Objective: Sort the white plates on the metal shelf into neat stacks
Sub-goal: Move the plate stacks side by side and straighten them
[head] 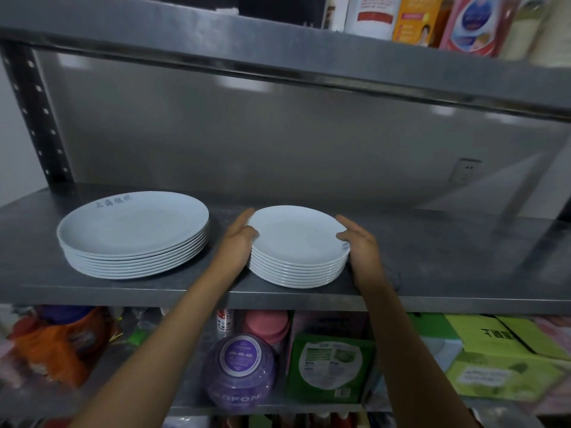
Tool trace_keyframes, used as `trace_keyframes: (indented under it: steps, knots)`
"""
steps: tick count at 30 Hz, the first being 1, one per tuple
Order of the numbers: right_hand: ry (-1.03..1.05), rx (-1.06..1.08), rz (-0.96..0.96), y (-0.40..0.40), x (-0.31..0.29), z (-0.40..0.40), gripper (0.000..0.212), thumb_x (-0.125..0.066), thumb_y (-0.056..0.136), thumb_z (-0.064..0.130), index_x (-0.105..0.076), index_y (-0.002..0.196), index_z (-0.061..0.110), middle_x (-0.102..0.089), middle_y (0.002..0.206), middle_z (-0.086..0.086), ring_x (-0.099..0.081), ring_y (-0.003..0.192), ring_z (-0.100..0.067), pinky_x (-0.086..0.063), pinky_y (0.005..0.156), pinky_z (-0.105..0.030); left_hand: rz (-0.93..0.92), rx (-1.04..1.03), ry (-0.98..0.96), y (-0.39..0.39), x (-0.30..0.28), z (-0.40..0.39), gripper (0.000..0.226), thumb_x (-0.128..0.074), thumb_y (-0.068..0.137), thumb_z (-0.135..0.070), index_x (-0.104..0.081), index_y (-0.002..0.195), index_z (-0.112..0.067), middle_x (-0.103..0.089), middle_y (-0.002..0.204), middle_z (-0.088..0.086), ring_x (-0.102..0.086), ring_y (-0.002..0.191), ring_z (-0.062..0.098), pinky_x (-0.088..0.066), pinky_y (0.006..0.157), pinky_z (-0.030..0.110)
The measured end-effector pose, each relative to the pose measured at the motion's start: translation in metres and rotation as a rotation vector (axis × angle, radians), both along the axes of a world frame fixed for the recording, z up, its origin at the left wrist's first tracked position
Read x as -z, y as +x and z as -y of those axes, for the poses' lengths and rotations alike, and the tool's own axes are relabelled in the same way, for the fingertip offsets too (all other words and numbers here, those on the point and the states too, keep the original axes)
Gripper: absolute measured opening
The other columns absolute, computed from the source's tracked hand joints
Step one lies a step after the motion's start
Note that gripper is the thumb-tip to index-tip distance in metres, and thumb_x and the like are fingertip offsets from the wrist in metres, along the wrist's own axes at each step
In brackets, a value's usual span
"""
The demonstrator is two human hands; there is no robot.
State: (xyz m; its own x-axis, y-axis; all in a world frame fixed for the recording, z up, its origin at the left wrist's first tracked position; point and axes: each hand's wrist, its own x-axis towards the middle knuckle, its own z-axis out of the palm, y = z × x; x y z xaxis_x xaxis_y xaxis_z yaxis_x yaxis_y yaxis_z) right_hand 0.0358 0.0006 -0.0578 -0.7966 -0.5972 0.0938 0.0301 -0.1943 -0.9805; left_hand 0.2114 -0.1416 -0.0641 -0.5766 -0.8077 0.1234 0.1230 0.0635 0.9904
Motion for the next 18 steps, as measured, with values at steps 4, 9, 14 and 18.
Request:
trace_keyframes:
  steps: [4, 9, 14, 18]
  knots:
    - [0.002, -0.012, 0.036, 0.006, 0.000, 0.002, 0.050, -0.053, 0.082, -0.001, -0.058, 0.131, 0.008, -0.065, 0.122, -0.013, -0.063, 0.110, -0.030, -0.048, 0.100, -0.044, -0.015, 0.002, 0.024, -0.001, 0.001, 0.003, 0.055, -0.048, 0.085, -0.004, -0.047, 0.138, -0.018, -0.058, 0.129, 0.007, -0.056, 0.116, 0.020, -0.043, 0.091, 0.028]
    - [-0.043, 0.024, 0.106, 0.011, 0.006, 0.006, 0.050, -0.047, 0.084, -0.007, -0.056, 0.131, 0.005, -0.065, 0.121, -0.018, -0.063, 0.109, -0.036, -0.048, 0.099, -0.048, -0.041, -0.021, 0.015, -0.002, 0.003, 0.003, 0.056, -0.041, 0.083, 0.001, -0.049, 0.135, -0.016, -0.059, 0.126, 0.008, -0.056, 0.114, 0.022, -0.044, 0.079, 0.024]
    - [-0.032, 0.049, 0.116, 0.016, 0.002, 0.003, 0.050, -0.048, 0.085, -0.006, -0.055, 0.133, 0.005, -0.063, 0.124, -0.019, -0.062, 0.111, -0.036, -0.046, 0.101, -0.049, -0.059, 0.001, 0.017, 0.002, 0.001, -0.002, 0.052, -0.045, 0.085, -0.009, -0.047, 0.137, -0.017, -0.059, 0.128, 0.005, -0.056, 0.115, 0.019, -0.044, 0.089, 0.028]
    - [-0.015, -0.010, 0.114, 0.022, -0.003, -0.002, 0.050, -0.051, 0.088, 0.003, -0.050, 0.138, 0.009, -0.061, 0.128, -0.014, -0.062, 0.112, -0.031, -0.045, 0.104, -0.048, -0.042, -0.016, -0.023, 0.011, -0.003, -0.008, 0.046, -0.038, 0.099, -0.030, -0.040, 0.143, -0.019, -0.042, 0.147, -0.004, -0.038, 0.132, 0.010, -0.024, 0.115, 0.034]
